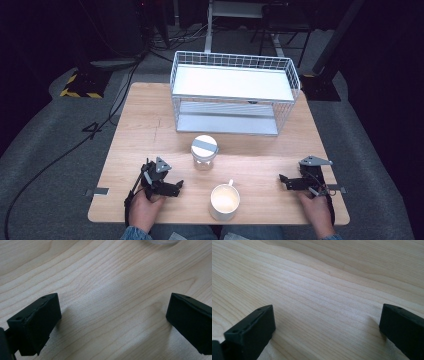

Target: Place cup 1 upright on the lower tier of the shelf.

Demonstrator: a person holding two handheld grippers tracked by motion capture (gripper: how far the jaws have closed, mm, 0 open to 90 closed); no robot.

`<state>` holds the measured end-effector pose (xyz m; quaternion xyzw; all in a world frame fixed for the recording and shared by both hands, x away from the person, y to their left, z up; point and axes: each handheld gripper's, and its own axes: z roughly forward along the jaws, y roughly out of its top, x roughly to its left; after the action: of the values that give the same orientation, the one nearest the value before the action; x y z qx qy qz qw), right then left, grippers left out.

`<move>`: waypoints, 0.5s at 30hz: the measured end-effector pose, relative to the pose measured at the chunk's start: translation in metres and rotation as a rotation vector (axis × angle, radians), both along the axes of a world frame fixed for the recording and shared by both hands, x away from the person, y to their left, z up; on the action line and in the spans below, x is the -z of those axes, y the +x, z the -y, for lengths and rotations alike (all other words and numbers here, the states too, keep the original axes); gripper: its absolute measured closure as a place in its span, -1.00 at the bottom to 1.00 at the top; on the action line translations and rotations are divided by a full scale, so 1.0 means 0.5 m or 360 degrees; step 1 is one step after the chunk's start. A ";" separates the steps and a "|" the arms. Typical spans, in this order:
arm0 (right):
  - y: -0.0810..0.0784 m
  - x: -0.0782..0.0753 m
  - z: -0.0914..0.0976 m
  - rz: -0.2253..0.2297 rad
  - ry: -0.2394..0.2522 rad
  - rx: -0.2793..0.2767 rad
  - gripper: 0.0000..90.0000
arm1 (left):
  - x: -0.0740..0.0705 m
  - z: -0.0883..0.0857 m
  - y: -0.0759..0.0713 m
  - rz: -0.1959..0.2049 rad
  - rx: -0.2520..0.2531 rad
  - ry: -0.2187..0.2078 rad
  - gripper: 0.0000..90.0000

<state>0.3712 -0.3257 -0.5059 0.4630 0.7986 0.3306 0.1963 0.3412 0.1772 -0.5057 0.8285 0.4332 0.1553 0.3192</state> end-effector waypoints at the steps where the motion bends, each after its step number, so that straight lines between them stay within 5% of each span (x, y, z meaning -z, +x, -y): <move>1: 0.000 0.000 0.000 0.0000 0.0002 -0.0003 -0.99 | 0.000 -0.001 0.000 -0.0004 0.0008 0.0001 -0.99; 15: 0.000 0.000 0.000 0.0001 0.0000 0.0000 -0.99 | 0.000 -0.001 -0.002 -0.0003 0.0002 0.0000 -0.99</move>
<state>0.3711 -0.3257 -0.5059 0.4628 0.7986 0.3308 0.1966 0.3404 0.1778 -0.5055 0.8288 0.4330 0.1544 0.3189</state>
